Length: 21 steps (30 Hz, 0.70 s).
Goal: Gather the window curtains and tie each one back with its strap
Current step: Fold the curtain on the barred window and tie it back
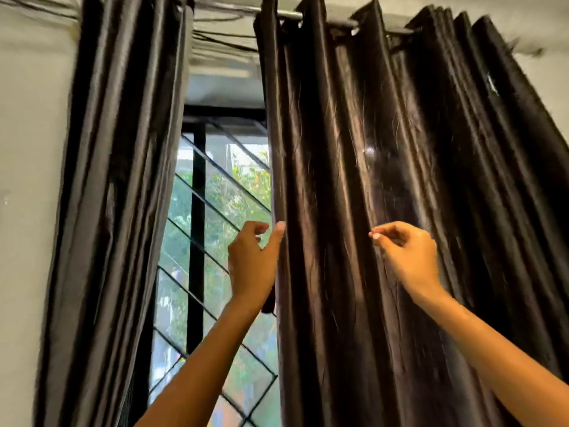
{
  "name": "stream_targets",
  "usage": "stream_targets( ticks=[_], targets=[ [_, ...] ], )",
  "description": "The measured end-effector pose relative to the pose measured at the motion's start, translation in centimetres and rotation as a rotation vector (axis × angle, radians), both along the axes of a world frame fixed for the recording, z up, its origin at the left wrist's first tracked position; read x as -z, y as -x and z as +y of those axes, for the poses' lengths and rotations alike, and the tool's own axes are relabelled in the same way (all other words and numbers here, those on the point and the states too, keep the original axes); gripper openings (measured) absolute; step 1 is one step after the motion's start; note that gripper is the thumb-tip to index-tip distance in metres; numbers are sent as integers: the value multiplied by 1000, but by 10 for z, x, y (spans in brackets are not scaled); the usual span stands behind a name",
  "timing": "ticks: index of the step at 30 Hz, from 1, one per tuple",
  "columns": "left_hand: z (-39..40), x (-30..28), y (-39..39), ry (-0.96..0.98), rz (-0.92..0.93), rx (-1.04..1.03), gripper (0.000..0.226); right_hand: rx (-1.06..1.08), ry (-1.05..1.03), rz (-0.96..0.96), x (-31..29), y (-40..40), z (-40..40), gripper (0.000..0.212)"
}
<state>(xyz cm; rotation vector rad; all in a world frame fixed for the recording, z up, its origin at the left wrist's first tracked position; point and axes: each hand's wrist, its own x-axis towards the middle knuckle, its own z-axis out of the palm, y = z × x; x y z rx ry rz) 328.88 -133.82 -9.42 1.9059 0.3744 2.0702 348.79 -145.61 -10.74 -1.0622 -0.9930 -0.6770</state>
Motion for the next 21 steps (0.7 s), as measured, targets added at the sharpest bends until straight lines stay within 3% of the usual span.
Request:
stream_targets(
  ticks=[6,9,13,17,21],
  targets=[
    [3,-67,-27,-52,95,-273,53,88,38,20,-73,-17,26,6],
    [9,-90,-37,-116,98,-355,46,131,142,37,-97,-12,44,32],
    [16,-109,-42,-167,10,-309,22,200,255,49,-120,-1,61,67],
    [15,-108,-40,-254,-63,-203,21,268,191,61,-132,2,68,50],
    [22,-110,-40,-299,-58,-87,17,87,174,26,-145,8,75,45]
  ],
)
